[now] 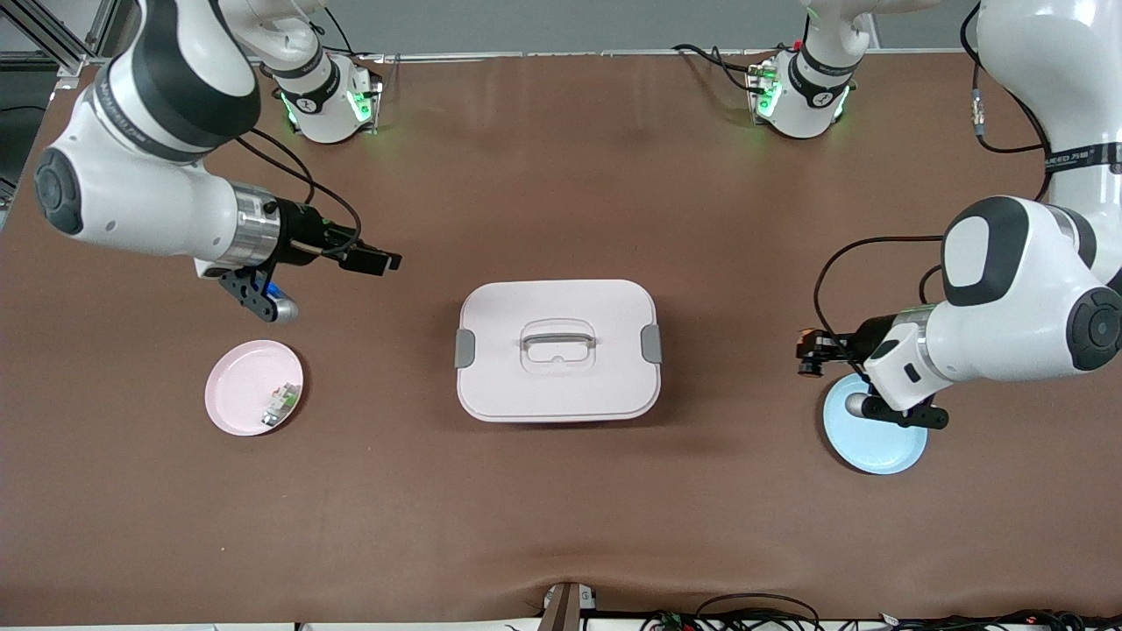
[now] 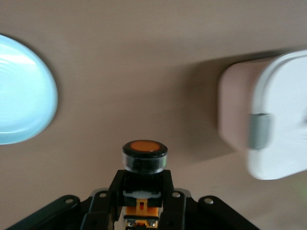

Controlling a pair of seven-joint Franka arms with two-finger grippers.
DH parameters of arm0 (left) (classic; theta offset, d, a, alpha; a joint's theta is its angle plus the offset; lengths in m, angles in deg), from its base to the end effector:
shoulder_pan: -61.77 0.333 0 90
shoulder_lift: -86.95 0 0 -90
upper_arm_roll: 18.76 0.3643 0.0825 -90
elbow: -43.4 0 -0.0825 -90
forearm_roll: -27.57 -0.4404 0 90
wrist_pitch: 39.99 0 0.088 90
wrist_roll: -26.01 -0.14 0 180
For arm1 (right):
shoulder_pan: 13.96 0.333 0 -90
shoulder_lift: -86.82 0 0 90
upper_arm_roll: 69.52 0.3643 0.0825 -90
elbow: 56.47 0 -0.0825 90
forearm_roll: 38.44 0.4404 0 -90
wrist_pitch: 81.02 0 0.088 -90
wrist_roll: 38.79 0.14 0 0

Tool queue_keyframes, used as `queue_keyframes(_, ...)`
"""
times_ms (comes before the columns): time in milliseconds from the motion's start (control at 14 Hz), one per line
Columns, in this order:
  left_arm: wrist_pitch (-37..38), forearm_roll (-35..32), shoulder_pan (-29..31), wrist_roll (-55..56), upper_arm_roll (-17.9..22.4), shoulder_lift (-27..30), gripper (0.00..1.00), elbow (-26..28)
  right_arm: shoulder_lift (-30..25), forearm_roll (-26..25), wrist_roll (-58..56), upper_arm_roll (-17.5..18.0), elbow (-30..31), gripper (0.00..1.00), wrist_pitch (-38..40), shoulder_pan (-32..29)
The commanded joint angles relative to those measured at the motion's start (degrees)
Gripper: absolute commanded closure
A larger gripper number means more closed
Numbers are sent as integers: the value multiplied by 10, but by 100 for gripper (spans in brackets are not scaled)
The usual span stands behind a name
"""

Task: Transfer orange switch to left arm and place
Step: 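Carry the switch to the blue plate while the right gripper withdraws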

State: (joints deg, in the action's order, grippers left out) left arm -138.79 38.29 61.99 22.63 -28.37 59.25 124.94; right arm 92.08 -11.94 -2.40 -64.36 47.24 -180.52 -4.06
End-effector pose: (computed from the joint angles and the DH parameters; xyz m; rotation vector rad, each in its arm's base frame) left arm 0.7365 -0.1255 0.4043 2.8677 -0.2380 -0.2738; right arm 0.5913 0.2147 0.4834 -2.6781 0.6668 0.4849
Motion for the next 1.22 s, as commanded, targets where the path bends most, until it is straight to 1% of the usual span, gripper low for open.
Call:
queue_keyframes(0,1,-32,21,-45,-3,0,100,13,-57,-49,-83,2,86,0,-43,-18)
queue_keyframes(143,-6,-53,38,-77,-3,-16,100,14,-83,-87,-153,2,122,0,-60,-41)
queue_keyframes(287,-21,-68,60,-121,-4,-30,100,17,-106,-127,-200,2,141,0,-62,-64)
queue_keyframes(358,-32,-69,76,-149,-5,-33,100,21,-117,-145,-216,2,146,0,-61,-73)
queue_keyframes(501,-49,-69,86,-190,-4,-46,100,25,-137,-176,-245,2,149,0,-54,-92)
queue_keyframes(645,-64,-69,103,-232,-4,-54,100,30,-152,-186,-294,2,148,0,-43,-122)
queue_keyframes(788,-83,-71,120,-275,-3,-70,100,31,-159,-186,-328,2,135,0,-19,-156)
queue_keyframes(931,-97,-98,123,-305,-3,-77,100,31,-155,-191,-333,2,100,0,17,-180)
queue_keyframes(1075,-108,-123,124,-349,-4,-81,100,35,-155,-207,-333,2,63,0,47,-185)
queue_keyframes(1146,-120,-123,127,-402,-4,-87,100,35,-154,-217,-333,2,39,0,66,-188)
